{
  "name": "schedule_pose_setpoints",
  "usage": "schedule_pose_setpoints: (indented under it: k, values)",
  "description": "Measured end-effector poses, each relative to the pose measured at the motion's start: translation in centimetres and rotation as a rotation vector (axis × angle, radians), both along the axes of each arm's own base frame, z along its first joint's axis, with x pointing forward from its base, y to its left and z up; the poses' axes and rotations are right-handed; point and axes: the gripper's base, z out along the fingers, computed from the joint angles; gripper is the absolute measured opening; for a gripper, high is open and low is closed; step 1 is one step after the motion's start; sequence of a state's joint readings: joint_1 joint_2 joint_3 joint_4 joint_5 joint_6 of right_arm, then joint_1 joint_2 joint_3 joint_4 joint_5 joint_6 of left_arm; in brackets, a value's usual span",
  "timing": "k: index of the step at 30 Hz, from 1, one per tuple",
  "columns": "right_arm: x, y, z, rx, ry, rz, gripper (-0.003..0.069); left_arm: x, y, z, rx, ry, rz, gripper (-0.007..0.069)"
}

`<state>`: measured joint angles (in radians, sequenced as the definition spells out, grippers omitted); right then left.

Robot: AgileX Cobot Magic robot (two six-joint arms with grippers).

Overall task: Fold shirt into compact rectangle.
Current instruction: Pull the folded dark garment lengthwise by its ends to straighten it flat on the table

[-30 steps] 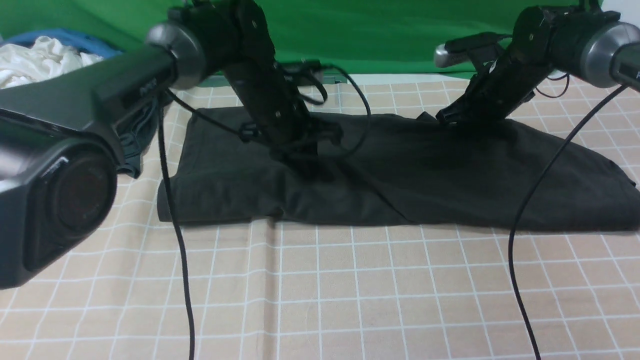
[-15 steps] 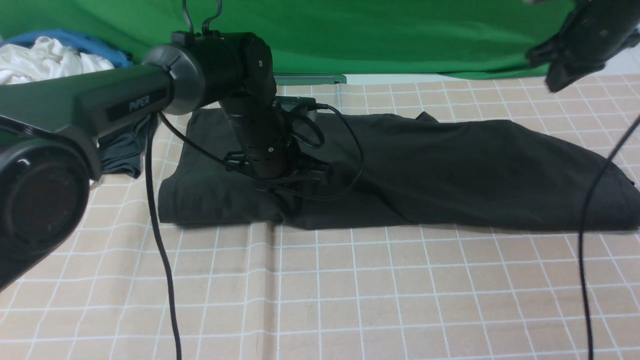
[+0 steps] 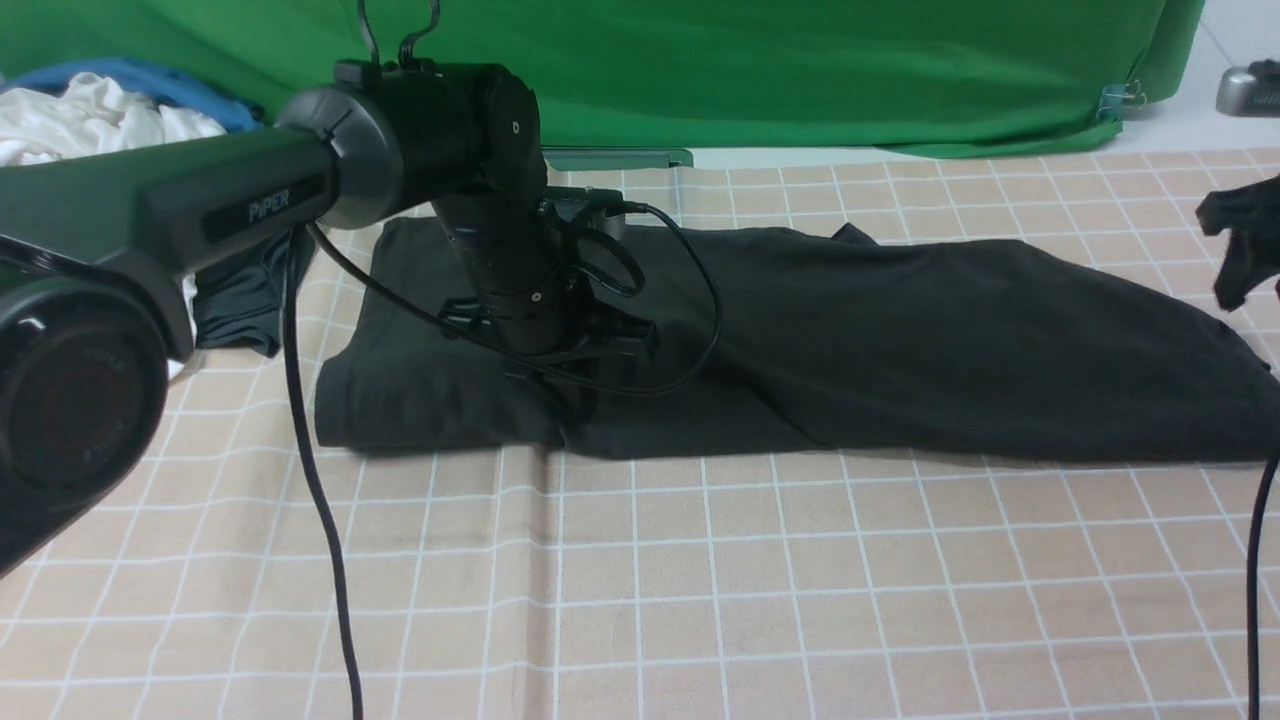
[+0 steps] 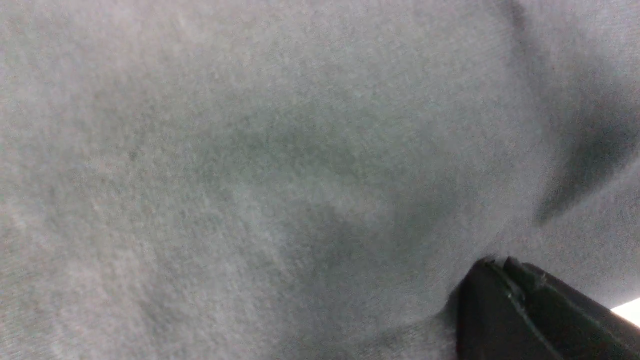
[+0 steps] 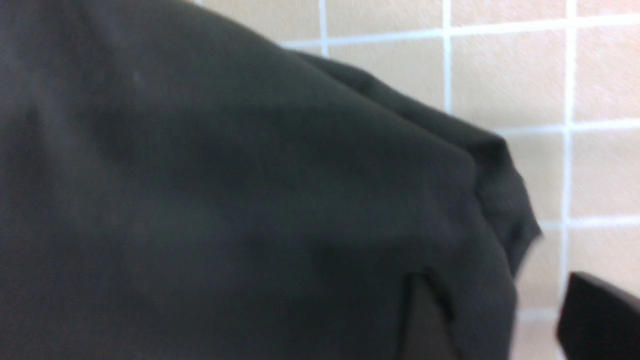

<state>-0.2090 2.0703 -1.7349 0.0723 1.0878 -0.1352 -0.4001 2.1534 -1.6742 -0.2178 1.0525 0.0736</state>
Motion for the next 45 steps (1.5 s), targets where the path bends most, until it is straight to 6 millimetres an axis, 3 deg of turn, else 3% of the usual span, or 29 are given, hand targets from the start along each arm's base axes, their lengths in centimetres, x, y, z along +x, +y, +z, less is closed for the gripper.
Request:
schedule_pose_setpoints:
  k: [2,6,8,10,11,13,15,24,29,31,35,36,38,40,41,42,44,45]
  values:
    - [0.8,-0.1,-1.8,0.008,-0.009,-0.009,0.0498,0.0,0.0,0.0,-0.001,-0.002,0.0,0.0019]
    - [1.6,-0.1,-4.7,0.03,0.006,-0.026,0.0505,0.0,0.0,0.0,-0.001,-0.003,-0.004,0.0019]
    - [1.9,0.0,-5.3,0.056,0.0,-0.035,0.0478,0.0,0.0,0.0,-0.001,-0.004,-0.003,0.0019]
    - [2.2,0.2,-5.6,0.08,-0.016,-0.029,0.0398,0.1,0.0,0.0,-0.002,-0.007,-0.003,0.0019]
    - [2.2,0.3,-5.6,0.082,-0.022,-0.02,0.0344,0.1,0.0,0.0,-0.002,-0.007,-0.003,0.0019]
    - [2.3,0.3,-5.6,0.086,-0.034,0.001,0.0158,0.1,0.0,0.0,-0.002,-0.009,-0.002,0.0019]
    - [2.4,0.3,-5.4,0.082,-0.043,0.013,0.009,0.1,0.0,0.0,-0.002,-0.009,-0.002,0.0019]
    - [2.4,-0.9,-2.0,-0.072,-0.081,0.003,0.0086,0.1,0.0,0.0,-0.002,-0.009,-0.002,0.0019]
    - [2.4,-1.3,-1.5,-0.105,-0.091,-0.014,0.0086,0.1,0.0,0.0,-0.003,-0.008,-0.002,0.0019]
    - [2.5,-1.3,-1.6,-0.107,-0.089,-0.018,0.01,0.1,0.0,0.0,-0.003,-0.008,-0.002,0.0019]
    - [2.7,-1.4,-1.8,-0.115,-0.096,-0.04,0.0224,0.0,0.0,0.1,-0.003,-0.007,0.003,0.0019]
    - [3.0,-1.5,-1.3,-0.114,-0.113,-0.062,0.0323,0.0,0.0,0.3,0.001,-0.003,0.008,0.0019]
    - [3.4,-1.2,-0.2,-0.107,-0.142,-0.072,0.0426,-0.1,0.2,0.7,0.007,-0.009,0.009,0.0019]
    - [3.9,-0.4,1.0,-0.105,-0.172,-0.052,0.0499,-0.2,0.3,1.4,0.01,-0.026,0.01,0.0019]
    - [4.4,1.0,2.2,-0.104,-0.212,-0.005,0.0528,-0.3,0.4,2.0,0.008,-0.038,0.012,0.0019]
    - [4.5,1.2,2.3,-0.102,-0.218,0.009,0.0531,-0.3,0.4,2.1,0.008,-0.041,0.013,0.0019]
    - [5.4,4.7,3.7,-0.088,-0.285,0.159,0.054,-0.5,0.5,3.5,-0.005,-0.068,0.023,0.0019]
    - [5.5,4.9,3.8,-0.088,-0.288,0.164,0.054,-0.6,0.5,3.6,-0.006,-0.069,0.024,0.0019]
